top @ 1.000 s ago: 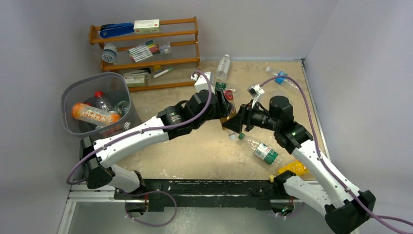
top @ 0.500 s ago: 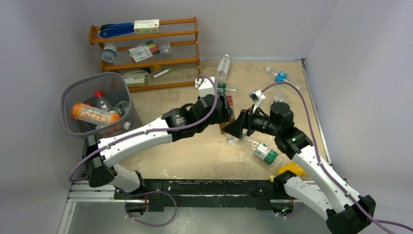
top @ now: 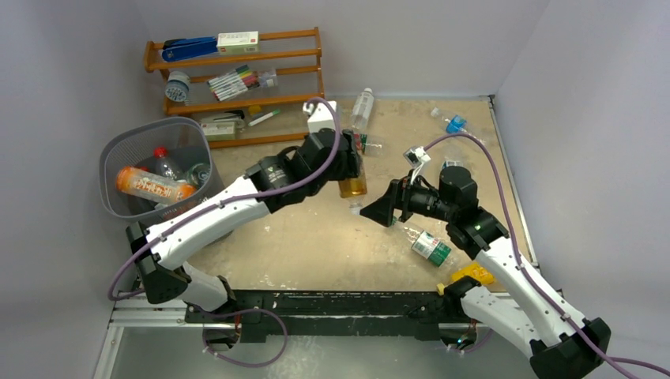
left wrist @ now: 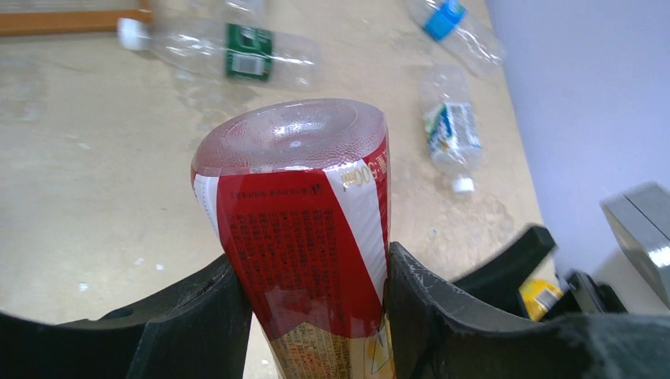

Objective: Put the plastic bottles in the bin
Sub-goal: Pick up the plastic bottle at the center of the board, then place the plastic bottle in the trash bin.

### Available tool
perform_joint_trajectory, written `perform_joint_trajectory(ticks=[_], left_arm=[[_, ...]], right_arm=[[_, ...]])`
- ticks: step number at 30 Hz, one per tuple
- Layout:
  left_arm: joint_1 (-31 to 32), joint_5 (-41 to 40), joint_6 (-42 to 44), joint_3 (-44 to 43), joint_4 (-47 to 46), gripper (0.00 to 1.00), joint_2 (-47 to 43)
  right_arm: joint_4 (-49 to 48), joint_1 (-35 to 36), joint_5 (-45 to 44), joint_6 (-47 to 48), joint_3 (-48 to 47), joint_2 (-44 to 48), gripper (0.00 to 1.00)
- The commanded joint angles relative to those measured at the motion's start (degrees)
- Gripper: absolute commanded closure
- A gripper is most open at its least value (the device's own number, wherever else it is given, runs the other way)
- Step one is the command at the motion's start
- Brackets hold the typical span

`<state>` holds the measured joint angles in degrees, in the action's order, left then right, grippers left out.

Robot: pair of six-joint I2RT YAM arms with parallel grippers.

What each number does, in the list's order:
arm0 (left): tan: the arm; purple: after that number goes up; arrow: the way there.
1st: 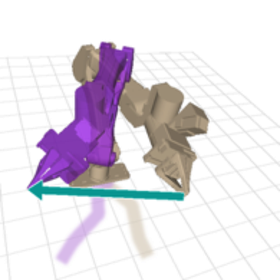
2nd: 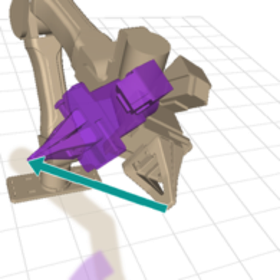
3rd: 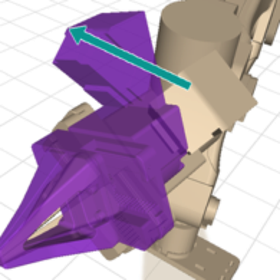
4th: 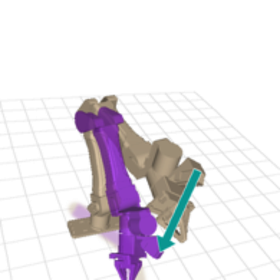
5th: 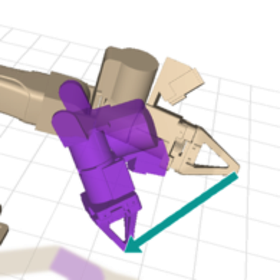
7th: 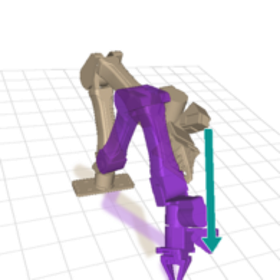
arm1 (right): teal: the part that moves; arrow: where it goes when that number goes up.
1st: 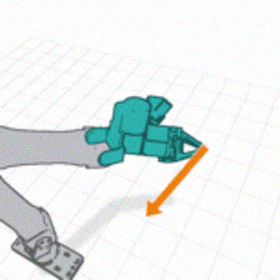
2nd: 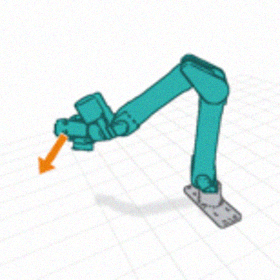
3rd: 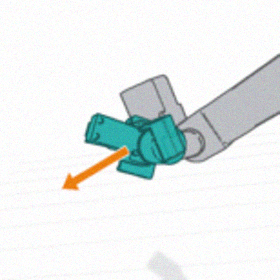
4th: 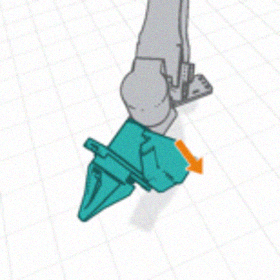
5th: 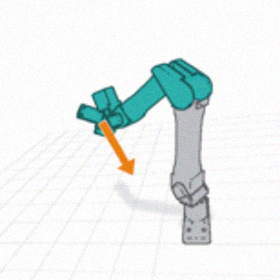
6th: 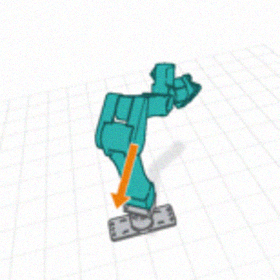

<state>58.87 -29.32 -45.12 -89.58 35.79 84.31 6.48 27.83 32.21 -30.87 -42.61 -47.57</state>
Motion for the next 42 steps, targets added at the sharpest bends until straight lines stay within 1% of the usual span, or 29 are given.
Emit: perform_joint_trajectory(ticks=[1, 4, 10, 17, 19, 21, 24, 26, 31, 35, 38, 40, 42], left_arm=[[-6.5, 0.3, 3.5, -3.9, 3.7, 0.76, -5.7], [-9.2, -2.8, 6.2, -7.9, 8.0, 0.75, -8.3], [-10.0, -12.2, 9.7, -21.2, 17.8, 0.74, -8.9], [-10.5, -32.9, 11.4, -34.9, 31.3, 0.75, -8.6], [-10.5, -37.3, 11.7, -37.8, 33.1, 0.76, -8.7], [-10.5, -40.7, 12.2, -38.7, 33.4, 0.77, -9.4], [-10.5, -45.3, 12.4, -39.0, 34.3, 0.78, -9.7], [-10.5, -47.6, 12.2, -37.6, 34.4, 0.78, -10.2], [-10.6, -55.9, 9.6, -30.1, 36.8, 0.78, -12.6], [-11.3, -58.7, 8.7, -24.7, 37.0, 0.78, -15.1], [-14.0, -56.9, 10.2, -21.8, 35.2, 0.79, -15.5], [-18.6, -51.0, 14.6, -18.3, 29.7, 0.80, -15.3], [-25.6, -42.9, 17.0, -14.6, 24.9, 0.82, -14.6]], right_arm=[[0.3, 0.2, 0.8, 0.8, -1.6, 0.9, 0.06], [0.6, 0.2, 0.8, 0.8, -1.2, 1.2, 0.06], [-1.6, 0.3, 1.7, -0.7, 1.7, 1.3, 0.06], [-1.4, 0.3, 2.2, -0.8, 1.9, -0.2, 0.06], [-1.2, 0.3, 2.3, -0.4, 1.7, -1.0, 0.06], [-1.1, 0.2, 2.7, -0.1, 1.2, -2.1, 0.06], [-0.8, 0.3, 2.9, 0.4, 0.4, -3.6, 0.06], [-0.6, 0.4, 3.4, 0.9, -0.5, -4.6, 0.06], [0.5, 0.4, 3.7, 1.9, -1.4, -5.4, 0.06], [1.2, 0.3, 4.1, 2.2, -0.8, -4.9, 0.06], [1.6, 0.3, 4.4, 2.6, -0.4, -4.6, 0.06], [1.6, 0.4, 4.7, 2.7, -0.4, -4.6, 0.06], [1.7, 0.4, 5.0, 2.8, -0.5, -4.7, 0.06]])
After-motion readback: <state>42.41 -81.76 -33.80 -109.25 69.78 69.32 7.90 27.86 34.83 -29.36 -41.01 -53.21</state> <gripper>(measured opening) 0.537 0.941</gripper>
